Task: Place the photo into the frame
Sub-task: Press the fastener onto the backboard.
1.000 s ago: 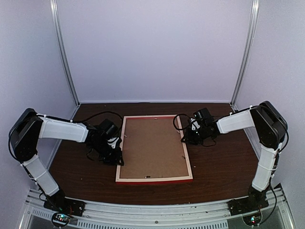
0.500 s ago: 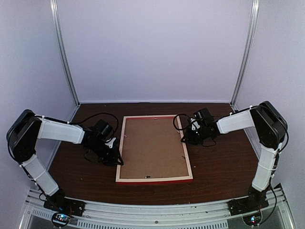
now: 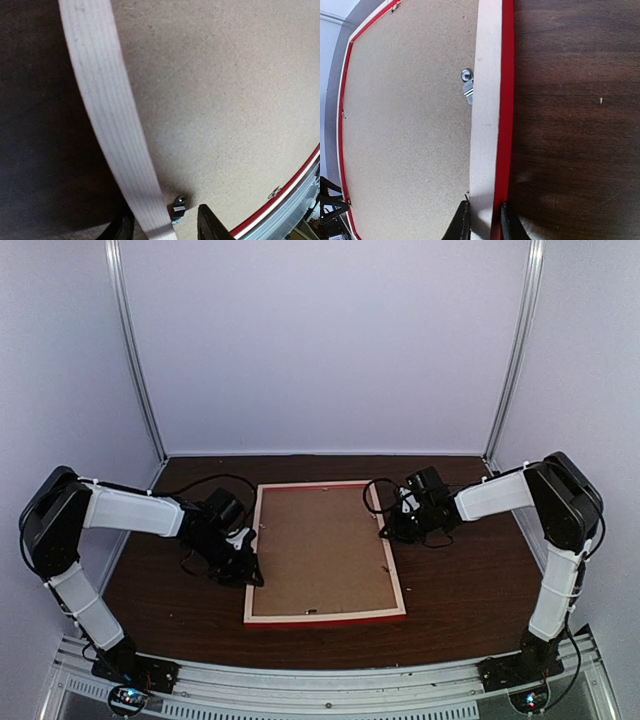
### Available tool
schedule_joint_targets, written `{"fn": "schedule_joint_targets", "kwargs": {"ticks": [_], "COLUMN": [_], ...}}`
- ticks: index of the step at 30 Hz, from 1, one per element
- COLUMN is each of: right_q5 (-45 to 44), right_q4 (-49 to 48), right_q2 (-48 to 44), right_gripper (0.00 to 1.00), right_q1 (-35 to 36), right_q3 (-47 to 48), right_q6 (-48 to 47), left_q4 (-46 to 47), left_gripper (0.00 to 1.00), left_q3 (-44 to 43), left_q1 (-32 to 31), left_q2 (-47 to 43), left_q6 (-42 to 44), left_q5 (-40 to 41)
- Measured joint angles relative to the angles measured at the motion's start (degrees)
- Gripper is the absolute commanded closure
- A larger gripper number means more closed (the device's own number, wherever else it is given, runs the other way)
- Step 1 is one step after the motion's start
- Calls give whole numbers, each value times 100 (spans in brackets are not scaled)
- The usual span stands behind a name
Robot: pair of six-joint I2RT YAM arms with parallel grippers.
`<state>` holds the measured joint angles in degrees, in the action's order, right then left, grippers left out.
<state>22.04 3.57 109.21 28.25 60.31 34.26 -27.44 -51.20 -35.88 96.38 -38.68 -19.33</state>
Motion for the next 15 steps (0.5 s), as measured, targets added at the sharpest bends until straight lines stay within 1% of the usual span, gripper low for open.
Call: {"fn": "schedule_joint_targets", "kwargs": {"ticks": [15], "right_q5": [13], "right_q4": [-48], "right_q2": [24], "right_gripper": [100], "right_q1": [0], "right_q3": [4], "right_q6": [-9], "left_q4": [-417], "left_gripper": [67], "left_q3": [-223], "left_q1": [-275], "left_q2": [87], "left_q6": [304], "left_q5": [640]}}
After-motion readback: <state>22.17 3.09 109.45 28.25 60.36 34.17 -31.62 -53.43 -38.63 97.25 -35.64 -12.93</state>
